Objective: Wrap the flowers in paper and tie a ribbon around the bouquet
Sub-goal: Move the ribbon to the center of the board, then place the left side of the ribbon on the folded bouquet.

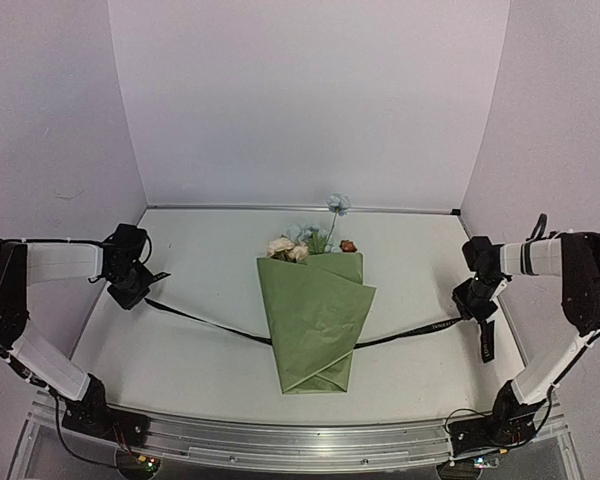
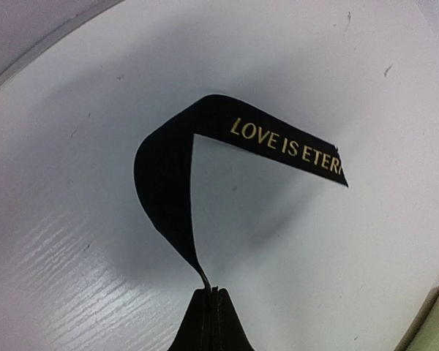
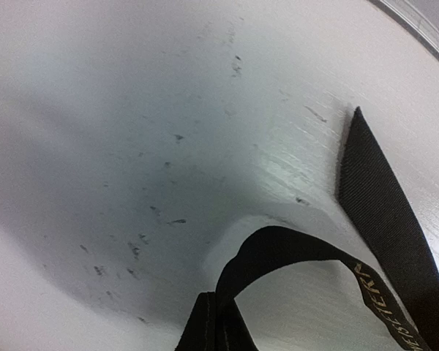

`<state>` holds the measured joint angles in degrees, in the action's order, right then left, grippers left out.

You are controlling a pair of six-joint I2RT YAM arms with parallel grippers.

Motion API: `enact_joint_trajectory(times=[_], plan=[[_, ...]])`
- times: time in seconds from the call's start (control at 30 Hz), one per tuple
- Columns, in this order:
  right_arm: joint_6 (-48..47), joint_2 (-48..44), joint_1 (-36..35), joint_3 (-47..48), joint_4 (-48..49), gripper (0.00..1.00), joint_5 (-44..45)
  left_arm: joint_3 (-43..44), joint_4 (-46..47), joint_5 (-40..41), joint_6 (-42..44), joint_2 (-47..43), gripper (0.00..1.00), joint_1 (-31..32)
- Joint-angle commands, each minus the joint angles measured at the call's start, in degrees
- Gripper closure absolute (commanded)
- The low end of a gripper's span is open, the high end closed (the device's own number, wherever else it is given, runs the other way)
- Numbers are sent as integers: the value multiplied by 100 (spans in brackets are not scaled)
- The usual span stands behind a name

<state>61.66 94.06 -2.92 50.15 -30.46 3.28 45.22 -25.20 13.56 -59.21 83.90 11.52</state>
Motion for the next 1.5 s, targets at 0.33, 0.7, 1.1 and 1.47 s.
enact_joint_trajectory(times=[0.33, 0.7, 1.1, 1.47], plan=[[-191, -92, 4, 632, 213, 100, -617, 851, 575, -401, 892, 407, 100, -732], [-913, -894, -168, 734, -42, 100, -500, 360, 2134, -2175, 1973, -634, 100, -119], [-992, -959, -452, 563, -178, 100, -676, 2574, 2769, -3700, 4598, 938, 100, 2894], [-919, -454, -463, 650, -171, 100, -1075, 5127, 591, -3791, 6513, 3541, 100, 4853]])
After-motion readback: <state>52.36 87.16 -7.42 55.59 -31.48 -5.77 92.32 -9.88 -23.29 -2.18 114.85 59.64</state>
